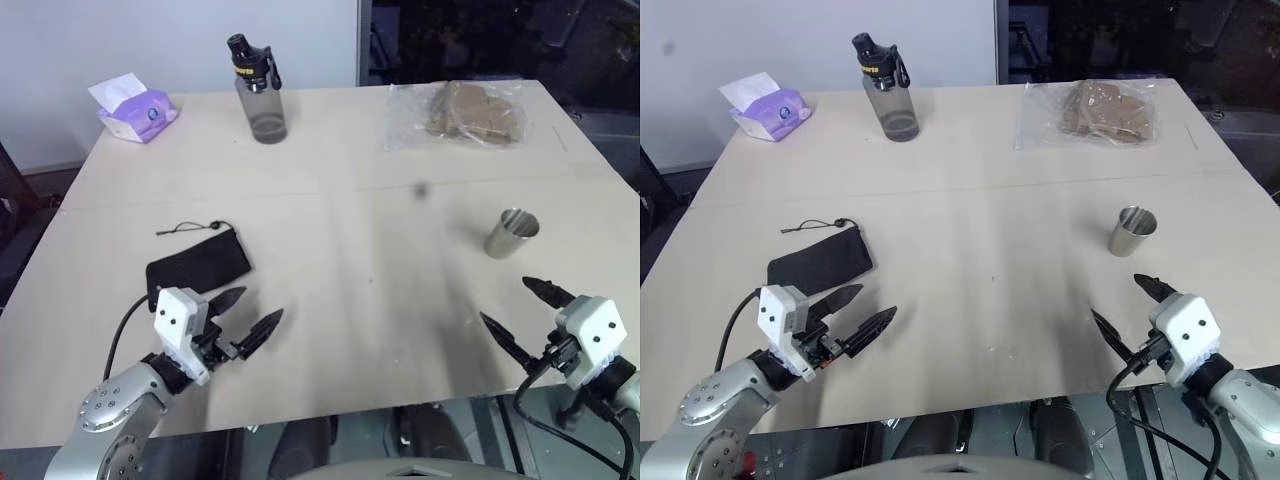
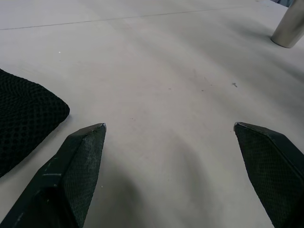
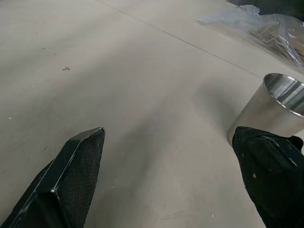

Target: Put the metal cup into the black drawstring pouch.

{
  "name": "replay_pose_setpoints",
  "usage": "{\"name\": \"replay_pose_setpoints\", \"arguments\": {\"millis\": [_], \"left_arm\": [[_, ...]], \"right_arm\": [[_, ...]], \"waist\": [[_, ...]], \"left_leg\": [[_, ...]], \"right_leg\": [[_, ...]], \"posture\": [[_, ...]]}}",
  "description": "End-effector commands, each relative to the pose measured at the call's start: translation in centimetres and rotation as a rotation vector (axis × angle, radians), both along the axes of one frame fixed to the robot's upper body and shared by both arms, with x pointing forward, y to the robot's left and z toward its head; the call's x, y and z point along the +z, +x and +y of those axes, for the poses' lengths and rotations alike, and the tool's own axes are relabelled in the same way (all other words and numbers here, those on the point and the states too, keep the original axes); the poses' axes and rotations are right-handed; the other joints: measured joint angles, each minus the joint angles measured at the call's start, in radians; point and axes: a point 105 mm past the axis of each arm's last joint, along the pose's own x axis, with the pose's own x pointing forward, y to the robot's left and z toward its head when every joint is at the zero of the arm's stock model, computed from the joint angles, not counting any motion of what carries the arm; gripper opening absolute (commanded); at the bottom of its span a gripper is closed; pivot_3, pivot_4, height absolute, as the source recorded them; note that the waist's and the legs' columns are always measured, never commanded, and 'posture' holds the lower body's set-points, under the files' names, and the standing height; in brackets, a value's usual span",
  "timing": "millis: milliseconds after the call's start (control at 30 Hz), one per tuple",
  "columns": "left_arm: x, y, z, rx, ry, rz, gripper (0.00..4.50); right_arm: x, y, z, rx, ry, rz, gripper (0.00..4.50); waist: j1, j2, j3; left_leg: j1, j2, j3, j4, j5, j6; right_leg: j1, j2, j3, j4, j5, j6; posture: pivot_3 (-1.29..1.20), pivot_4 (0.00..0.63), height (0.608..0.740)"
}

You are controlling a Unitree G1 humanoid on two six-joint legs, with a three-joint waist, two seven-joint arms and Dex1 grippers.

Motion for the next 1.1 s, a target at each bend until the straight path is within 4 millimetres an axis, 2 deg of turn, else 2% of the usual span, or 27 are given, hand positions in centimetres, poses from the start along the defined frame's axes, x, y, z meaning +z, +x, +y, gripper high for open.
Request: {"name": "replay_pose_setpoints", "arguments": {"millis": [33,133,233,333,433,533,767,800,833,967,1000,1067,1100], "left_arm": [[1.8,1.6,0.5,0.132,0.006,-0.080,4.46],[2.9,4.7,1.9,0.429,0.011,-0.074,4.46],[3.1,6.4,2.1,0.566,0.124,0.022,4.46],[4.0,7.5,2.7,0.669,0.187,0.059,4.46],[3.9,8.3,3.6,0.796,0.271,0.147,4.46],[3.0,8.8,3.4,0.833,0.320,0.275,4.46],[2.5,9.4,3.0,0.900,0.425,0.354,4.46],[2.4,9.5,2.9,0.898,0.429,0.357,3.95],[2.4,9.6,2.8,0.903,0.433,0.355,3.70],[2.7,9.9,2.8,0.911,0.426,0.348,2.02],[2.7,9.9,2.9,0.911,0.430,0.348,1.45],[2.6,9.9,3.1,0.902,0.443,0.344,0.68],[2.6,10.0,3.1,0.885,0.454,0.333,0.08]], "right_arm": [[2.0,0.3,1.9,0.120,0.030,-0.068,4.50],[4.4,-0.1,5.4,0.355,0.078,-0.107,4.50],[5.3,-0.3,6.8,0.480,0.063,-0.109,4.50],[5.9,-0.1,7.4,0.535,0.048,-0.113,4.50],[6.3,0.0,7.7,0.570,0.027,-0.112,4.50],[6.3,-0.2,7.9,0.615,0.004,-0.098,4.50],[6.9,-0.2,8.0,0.648,-0.019,-0.105,4.50],[6.9,-0.2,8.0,0.647,-0.021,-0.106,4.50],[6.9,-0.2,8.0,0.646,-0.022,-0.108,4.50],[7.1,-0.2,8.0,0.634,-0.022,-0.112,4.50],[7.1,-0.2,8.0,0.631,-0.022,-0.112,4.50],[7.0,-0.1,7.9,0.623,-0.022,-0.112,4.50],[7.0,-0.1,7.9,0.616,-0.020,-0.113,4.50]], "waist": [[0.000,0.000,0.000],[0.000,0.000,0.002],[0.000,-0.002,0.001],[0.000,-0.002,0.001],[0.000,-0.002,0.001],[0.000,-0.003,0.001],[-0.001,-0.003,0.002],[0.000,-0.003,0.002],[0.000,-0.003,0.002],[0.001,-0.004,0.002],[0.001,-0.004,0.002],[0.000,-0.004,0.002],[0.000,-0.004,0.002]], "left_leg": [[0.000,0.000,0.000,0.000,0.000,0.000],[0.000,0.000,0.000,0.002,0.000,0.000],[0.001,0.000,-0.005,0.008,0.000,0.000],[0.000,-0.001,-0.007,0.008,0.000,0.000],[0.000,-0.002,-0.007,0.008,0.000,0.000],[-0.001,-0.002,-0.008,0.007,0.000,0.000],[-0.002,-0.002,-0.008,0.007,0.000,-0.001],[-0.002,-0.002,-0.008,0.007,-0.001,-0.001],[-0.002,-0.002,-0.008,0.007,-0.001,-0.001],[-0.002,-0.003,-0.008,0.007,-0.001,-0.001],[-0.003,-0.003,-0.008,0.007,-0.001,-0.001],[-0.003,-0.003,-0.008,0.007,-0.001,-0.001],[-0.003,-0.003,-0.008,0.007,-0.001,-0.001]], "right_leg": [[0.000,0.000,0.000,0.000,0.000,0.000],[0.001,0.000,0.000,0.000,0.000,0.000],[0.005,0.004,-0.003,0.002,0.001,0.000],[0.006,0.005,-0.004,0.001,0.003,0.004],[0.005,0.005,-0.004,0.001,0.004,0.003],[0.005,0.005,-0.004,0.001,0.005,0.001],[0.004,0.005,-0.004,0.000,0.004,0.002],[0.004,0.005,-0.004,0.000,0.004,0.002],[0.004,0.005,-0.004,0.000,0.004,0.002],[0.004,0.004,-0.004,0.000,0.005,0.001],[0.003,0.004,-0.004,0.000,0.005,0.001],[0.003,0.004,-0.004,0.000,0.005,0.001],[0.003,0.004,-0.004,0.000,0.005,0.001]], "posture": [[0.00,0.150,0.740],[0.00,0.150,0.740],[0.00,0.150,0.740],[0.00,0.150,0.740],[0.00,0.150,0.740],[0.00,0.150,0.740],[0.00,0.150,0.740],[0.00,0.150,0.740],[0.00,0.150,0.740],[0.00,0.150,0.740],[0.00,0.150,0.740],[0.00,0.150,0.740],[0.00,0.150,0.740]]}}
